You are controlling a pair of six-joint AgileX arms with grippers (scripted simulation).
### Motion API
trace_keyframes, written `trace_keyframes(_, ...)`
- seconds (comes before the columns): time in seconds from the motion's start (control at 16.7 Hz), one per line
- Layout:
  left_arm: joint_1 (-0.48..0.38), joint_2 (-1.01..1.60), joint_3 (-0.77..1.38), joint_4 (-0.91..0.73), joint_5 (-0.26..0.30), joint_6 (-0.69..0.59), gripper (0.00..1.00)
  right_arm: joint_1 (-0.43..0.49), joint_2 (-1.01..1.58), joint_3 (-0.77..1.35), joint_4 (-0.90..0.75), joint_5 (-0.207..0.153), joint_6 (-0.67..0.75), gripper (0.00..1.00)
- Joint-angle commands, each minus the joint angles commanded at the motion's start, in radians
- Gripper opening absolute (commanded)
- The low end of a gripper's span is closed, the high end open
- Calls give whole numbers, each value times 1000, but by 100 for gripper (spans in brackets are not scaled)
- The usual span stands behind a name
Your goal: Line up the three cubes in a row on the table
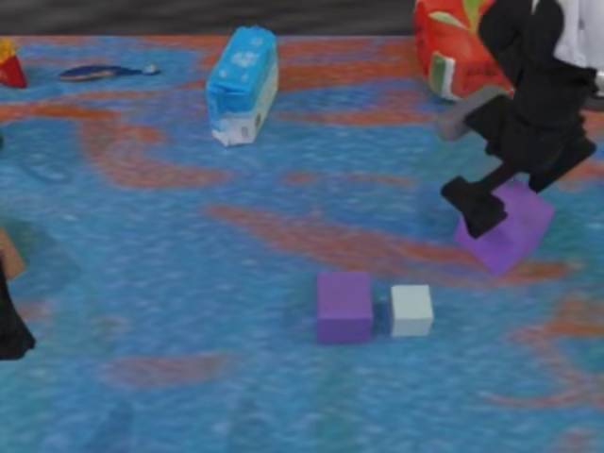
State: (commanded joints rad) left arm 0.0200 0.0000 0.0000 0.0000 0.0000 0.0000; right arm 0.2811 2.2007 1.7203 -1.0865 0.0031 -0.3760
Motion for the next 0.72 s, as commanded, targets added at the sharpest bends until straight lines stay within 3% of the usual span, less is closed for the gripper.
trace_keyframes(0.24, 0, 0, 0, 0, 0, 0, 100, 2, 41, -99, 138, 0, 2, 100)
trace_keyframes(0.48, 0, 0, 0, 0, 0, 0, 100, 2, 45, -108, 149, 0, 2, 100)
trace_keyframes(0.72, 0, 0, 0, 0, 0, 0, 100, 2, 45, -108, 149, 0, 2, 70)
